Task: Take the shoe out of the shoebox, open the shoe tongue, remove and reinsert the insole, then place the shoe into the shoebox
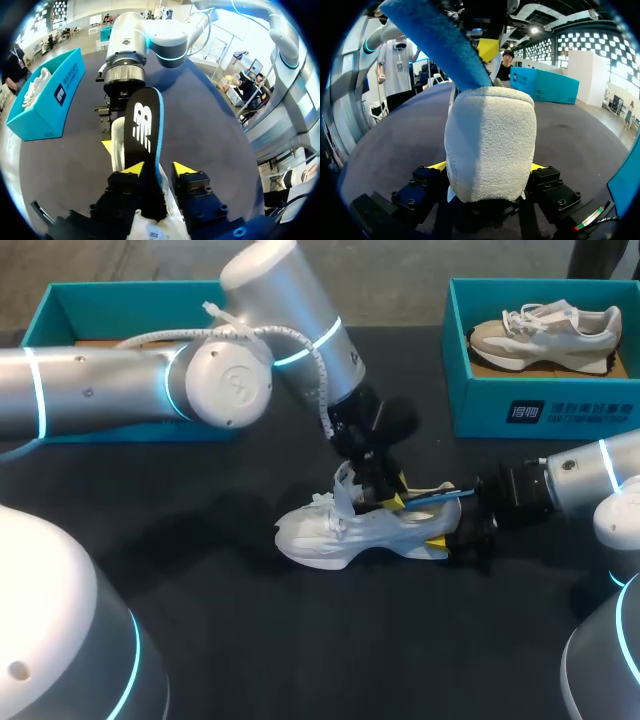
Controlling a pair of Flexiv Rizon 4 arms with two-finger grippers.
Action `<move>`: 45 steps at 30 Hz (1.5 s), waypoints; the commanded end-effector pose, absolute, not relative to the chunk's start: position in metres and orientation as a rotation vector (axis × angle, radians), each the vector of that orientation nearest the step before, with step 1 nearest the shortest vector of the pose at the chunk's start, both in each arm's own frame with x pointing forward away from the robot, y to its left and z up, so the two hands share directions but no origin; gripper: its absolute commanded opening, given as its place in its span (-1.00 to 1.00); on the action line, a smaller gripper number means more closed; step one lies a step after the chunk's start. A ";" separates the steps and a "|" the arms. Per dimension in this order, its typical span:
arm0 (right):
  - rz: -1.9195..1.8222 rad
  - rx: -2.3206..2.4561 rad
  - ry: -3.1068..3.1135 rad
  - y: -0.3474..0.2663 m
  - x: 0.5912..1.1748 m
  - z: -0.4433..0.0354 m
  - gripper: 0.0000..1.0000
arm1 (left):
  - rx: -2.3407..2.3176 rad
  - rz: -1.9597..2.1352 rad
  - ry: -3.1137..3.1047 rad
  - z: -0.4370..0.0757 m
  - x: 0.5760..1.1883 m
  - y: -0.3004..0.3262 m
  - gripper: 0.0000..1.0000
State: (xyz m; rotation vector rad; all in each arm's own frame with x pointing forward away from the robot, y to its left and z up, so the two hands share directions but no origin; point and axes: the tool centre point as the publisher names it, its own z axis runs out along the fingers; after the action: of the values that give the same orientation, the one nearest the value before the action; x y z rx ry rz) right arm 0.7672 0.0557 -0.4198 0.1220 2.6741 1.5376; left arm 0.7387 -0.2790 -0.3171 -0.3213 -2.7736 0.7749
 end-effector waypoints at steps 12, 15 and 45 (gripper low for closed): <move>1.529 0.125 2.679 0.057 0.768 -0.421 -1.00 | -0.346 0.796 -2.733 -0.315 0.734 -0.279 -1.00; 1.529 0.125 2.679 0.057 0.768 -0.421 -1.00 | -0.354 0.808 -2.731 -0.309 0.729 -0.276 -1.00; 1.529 0.125 2.679 0.057 0.768 -0.421 -1.00 | -0.443 0.754 -2.817 -0.248 0.704 -0.243 -0.29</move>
State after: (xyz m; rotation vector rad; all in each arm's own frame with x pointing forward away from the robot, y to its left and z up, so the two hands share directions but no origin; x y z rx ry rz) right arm 0.7672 0.0557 -0.4198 0.1221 2.6741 1.5375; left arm 0.7075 -0.2453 -0.2496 -0.4435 -2.8089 0.7516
